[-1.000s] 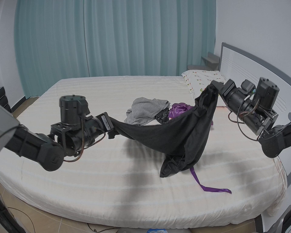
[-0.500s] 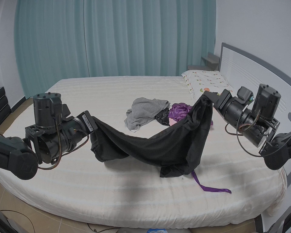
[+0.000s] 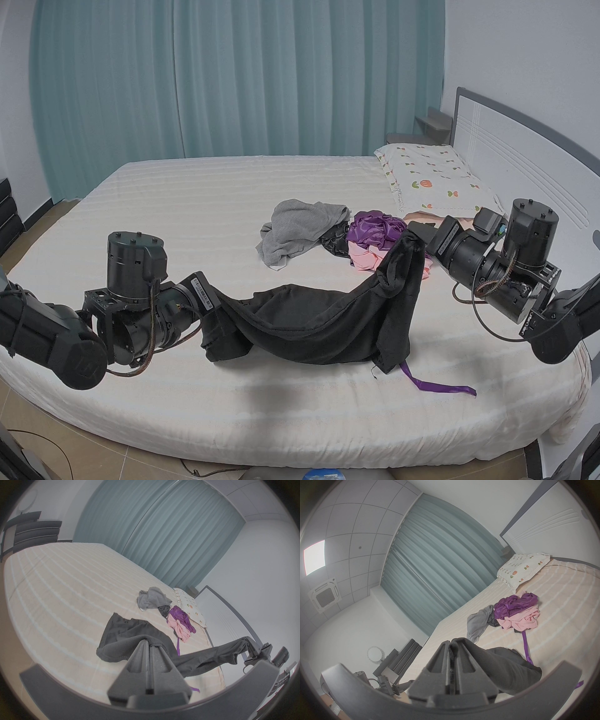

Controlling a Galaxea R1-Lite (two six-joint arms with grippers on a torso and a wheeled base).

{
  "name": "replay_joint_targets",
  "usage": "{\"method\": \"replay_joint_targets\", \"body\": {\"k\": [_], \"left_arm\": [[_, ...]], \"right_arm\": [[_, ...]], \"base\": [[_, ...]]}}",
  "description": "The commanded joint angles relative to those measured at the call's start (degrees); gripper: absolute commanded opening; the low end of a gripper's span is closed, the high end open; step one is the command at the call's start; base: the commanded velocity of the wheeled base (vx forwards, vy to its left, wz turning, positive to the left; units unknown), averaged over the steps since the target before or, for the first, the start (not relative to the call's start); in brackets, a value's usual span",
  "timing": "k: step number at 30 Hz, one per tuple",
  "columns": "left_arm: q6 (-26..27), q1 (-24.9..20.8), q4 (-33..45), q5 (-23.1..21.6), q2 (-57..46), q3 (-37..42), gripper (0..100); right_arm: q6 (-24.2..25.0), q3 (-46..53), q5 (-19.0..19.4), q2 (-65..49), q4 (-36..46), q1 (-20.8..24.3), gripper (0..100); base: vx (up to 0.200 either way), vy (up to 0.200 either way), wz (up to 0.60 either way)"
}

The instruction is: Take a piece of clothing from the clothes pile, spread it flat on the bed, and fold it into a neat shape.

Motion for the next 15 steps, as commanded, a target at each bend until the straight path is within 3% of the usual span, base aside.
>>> {"method": "replay_joint_targets", "body": {"k": [1,2,15], "left_arm": [[-0.07,-0.22,0.01,0.02,1.0,0.54,0],[-0.07,-0.22,0.01,0.02,1.0,0.54,0],[-1.03,-0.22,0.01,0.37,0.47,0.45,0]], "right_arm": [[0.01,0.36,-0.01,0.23,-0.02,0.09,0],[0.01,0.36,-0.01,0.23,-0.02,0.09,0],[0.01,0.44,-0.45,0.15,0.42,0.18,0]], "base": [[-0.2,0.0,0.0],[-0.2,0.0,0.0],[0.0,0.0,0.0]]}}
